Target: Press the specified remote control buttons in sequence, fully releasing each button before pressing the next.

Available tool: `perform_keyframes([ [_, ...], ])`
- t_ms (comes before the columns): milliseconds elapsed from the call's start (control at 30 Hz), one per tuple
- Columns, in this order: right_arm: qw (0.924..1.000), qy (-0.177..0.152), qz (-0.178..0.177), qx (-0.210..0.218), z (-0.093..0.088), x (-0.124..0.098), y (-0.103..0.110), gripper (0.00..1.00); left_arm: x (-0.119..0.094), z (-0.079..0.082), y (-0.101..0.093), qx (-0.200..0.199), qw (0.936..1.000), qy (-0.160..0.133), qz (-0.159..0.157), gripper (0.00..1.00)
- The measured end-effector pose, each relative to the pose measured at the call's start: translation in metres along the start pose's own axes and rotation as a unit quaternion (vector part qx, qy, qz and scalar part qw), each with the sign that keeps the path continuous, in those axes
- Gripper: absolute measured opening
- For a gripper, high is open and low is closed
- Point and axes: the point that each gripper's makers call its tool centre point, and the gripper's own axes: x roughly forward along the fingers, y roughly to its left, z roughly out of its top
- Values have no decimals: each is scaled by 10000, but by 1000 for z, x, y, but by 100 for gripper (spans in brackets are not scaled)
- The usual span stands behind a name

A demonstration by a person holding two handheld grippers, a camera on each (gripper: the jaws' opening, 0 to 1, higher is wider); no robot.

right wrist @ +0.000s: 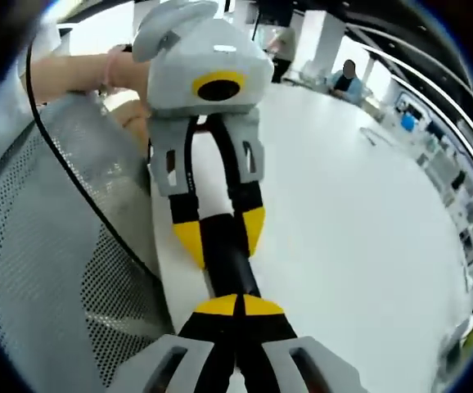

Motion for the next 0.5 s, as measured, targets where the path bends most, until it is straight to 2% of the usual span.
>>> perform_keyframes([
  [67, 9996, 175, 38, -217, -5, 5, 1, 0, 0, 0, 0, -9, 10000, -4, 4, 24],
  [100, 9994, 58, 23, -330, 0, 4, -1, 0, 0, 0, 0, -14, 10000, -8, 8, 24],
  [133, 9995, 170, 74, -246, -3, 3, 1, 0, 0, 0, 0, -22, 10000, -17, 12, 24],
  [233, 9986, 268, 183, -422, -3, 4, 1, 0, 0, 0, 0, -27, 10000, -29, 15, 24],
  [367, 9975, 514, 447, -192, -2, 5, -1, 0, 0, 0, 0, 2, 10000, -24, -2, 24],
  [500, 9969, 544, 548, -168, -3, 4, -1, 0, -1, 0, 0, -8, 10000, -53, 2, 24],
])
